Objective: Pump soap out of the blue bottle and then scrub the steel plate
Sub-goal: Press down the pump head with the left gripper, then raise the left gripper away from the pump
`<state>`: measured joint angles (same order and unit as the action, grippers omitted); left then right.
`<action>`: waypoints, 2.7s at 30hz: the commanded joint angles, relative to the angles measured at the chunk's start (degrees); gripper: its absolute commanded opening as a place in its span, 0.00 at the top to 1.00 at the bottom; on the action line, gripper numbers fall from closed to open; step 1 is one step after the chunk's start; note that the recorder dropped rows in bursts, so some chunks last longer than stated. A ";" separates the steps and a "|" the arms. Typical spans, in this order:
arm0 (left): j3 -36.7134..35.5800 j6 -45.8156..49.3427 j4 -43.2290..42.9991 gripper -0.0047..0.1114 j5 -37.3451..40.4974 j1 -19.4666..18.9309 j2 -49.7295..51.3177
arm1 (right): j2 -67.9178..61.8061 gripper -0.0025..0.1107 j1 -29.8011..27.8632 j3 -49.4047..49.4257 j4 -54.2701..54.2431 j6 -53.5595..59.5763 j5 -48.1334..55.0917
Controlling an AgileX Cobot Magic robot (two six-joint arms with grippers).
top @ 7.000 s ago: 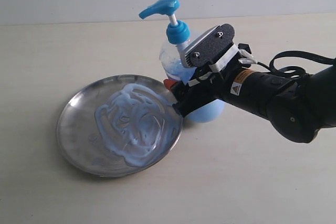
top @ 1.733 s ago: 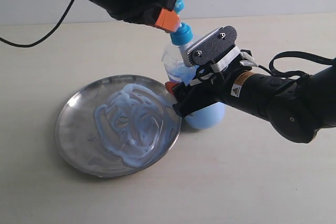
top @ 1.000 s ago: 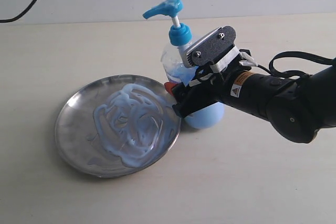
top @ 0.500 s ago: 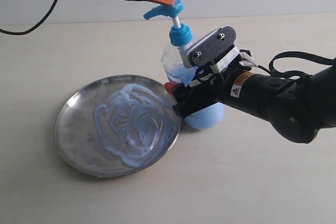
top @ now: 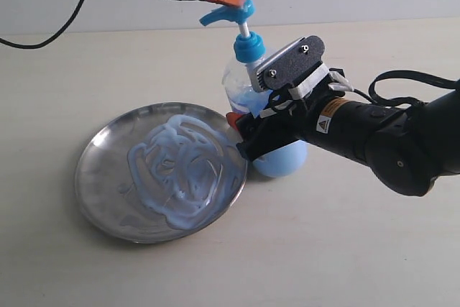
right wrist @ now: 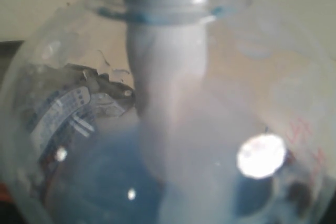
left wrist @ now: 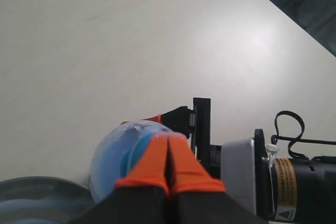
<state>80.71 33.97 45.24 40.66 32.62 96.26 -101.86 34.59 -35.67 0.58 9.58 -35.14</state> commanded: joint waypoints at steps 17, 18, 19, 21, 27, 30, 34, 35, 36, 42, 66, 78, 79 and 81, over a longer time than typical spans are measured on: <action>-1.35 -0.53 -2.50 0.96 5.09 0.08 3.35 | 1.12 0.98 0.03 -0.71 1.52 0.85 -11.26; -1.35 -0.53 -2.50 0.96 5.26 0.08 3.47 | 1.12 0.98 0.03 -0.71 1.52 0.85 -11.26; -1.35 -0.53 -2.50 0.96 5.52 0.08 3.70 | 1.12 0.98 0.03 -0.71 1.52 0.85 -11.26; -1.35 -0.53 -2.50 0.96 5.97 0.08 4.29 | 1.12 0.98 0.03 -0.71 1.52 0.85 -11.26; -1.35 -1.36 -2.66 0.96 7.21 0.08 5.83 | 1.12 0.98 0.03 -0.71 1.52 0.85 -11.26; -1.35 -1.47 -2.66 0.96 7.57 0.08 6.26 | 1.12 0.98 0.03 -0.71 1.52 0.85 -11.26; -1.35 -1.84 -3.15 0.96 8.26 0.08 6.30 | 1.12 0.98 0.03 -0.71 1.52 0.85 -11.26; -1.35 -1.97 -3.15 0.96 8.38 0.08 6.30 | 1.12 0.98 0.03 -0.71 1.52 0.85 -11.26; -1.35 -2.29 -3.29 0.96 8.38 0.08 6.30 | 1.12 0.98 0.03 -0.71 1.52 0.85 -11.26; -1.45 -2.95 -4.23 0.96 9.00 0.08 6.30 | 1.12 0.98 0.03 -0.71 1.52 0.85 -11.26; -6.09 -2.07 -2.64 0.96 4.48 0.08 5.46 | 1.12 0.98 0.03 -0.71 1.53 0.96 -11.24; 2.16 -1.28 -3.00 0.96 2.03 -0.04 -1.07 | 1.12 0.98 0.03 -0.71 0.39 0.96 -10.89; 2.79 -1.16 -3.47 0.96 1.56 -0.04 -1.62 | 1.12 0.98 0.03 -0.71 0.39 0.96 -10.89; 3.24 -1.16 -4.95 0.96 -0.09 -0.04 -2.83 | 1.12 0.98 0.03 -0.71 0.10 0.96 -10.89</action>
<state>82.92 32.49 41.99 41.69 32.29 95.35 -101.86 34.48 -35.67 0.85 9.93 -35.15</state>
